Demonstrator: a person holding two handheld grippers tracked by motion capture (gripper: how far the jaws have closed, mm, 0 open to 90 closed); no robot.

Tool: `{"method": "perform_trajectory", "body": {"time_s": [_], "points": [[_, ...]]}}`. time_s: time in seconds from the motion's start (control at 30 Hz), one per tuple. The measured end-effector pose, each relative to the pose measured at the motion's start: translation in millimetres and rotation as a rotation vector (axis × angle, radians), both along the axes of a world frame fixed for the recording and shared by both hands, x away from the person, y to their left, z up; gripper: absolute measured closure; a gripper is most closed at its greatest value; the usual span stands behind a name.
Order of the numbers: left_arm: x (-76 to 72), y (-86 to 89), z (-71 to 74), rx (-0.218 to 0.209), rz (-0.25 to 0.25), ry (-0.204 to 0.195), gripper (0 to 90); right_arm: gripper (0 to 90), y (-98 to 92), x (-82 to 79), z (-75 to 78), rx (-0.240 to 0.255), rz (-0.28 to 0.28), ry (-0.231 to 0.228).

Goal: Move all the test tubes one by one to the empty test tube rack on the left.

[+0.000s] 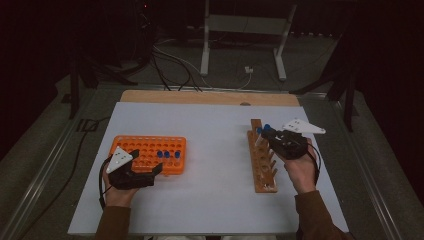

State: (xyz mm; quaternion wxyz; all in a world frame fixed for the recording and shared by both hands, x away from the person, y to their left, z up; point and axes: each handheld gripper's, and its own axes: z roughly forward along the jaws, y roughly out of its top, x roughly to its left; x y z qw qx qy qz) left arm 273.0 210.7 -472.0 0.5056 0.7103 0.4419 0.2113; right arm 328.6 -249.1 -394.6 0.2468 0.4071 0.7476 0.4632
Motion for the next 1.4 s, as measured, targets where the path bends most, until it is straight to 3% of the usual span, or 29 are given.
{"method": "perform_trajectory", "body": {"time_s": [0.77, 1.4], "points": [[-1.1, -0.8, 2.6, -0.003, -0.005, -0.01, 0.7, 76.8, 41.4, -4.3, -10.1, 0.018, 0.122, 0.038], [-6.1, -7.0, 10.8, -0.03, -0.003, -0.048, 0.7, 76.8, 65.7, -8.2, -14.9, 0.038, 0.2, 0.063]]}}
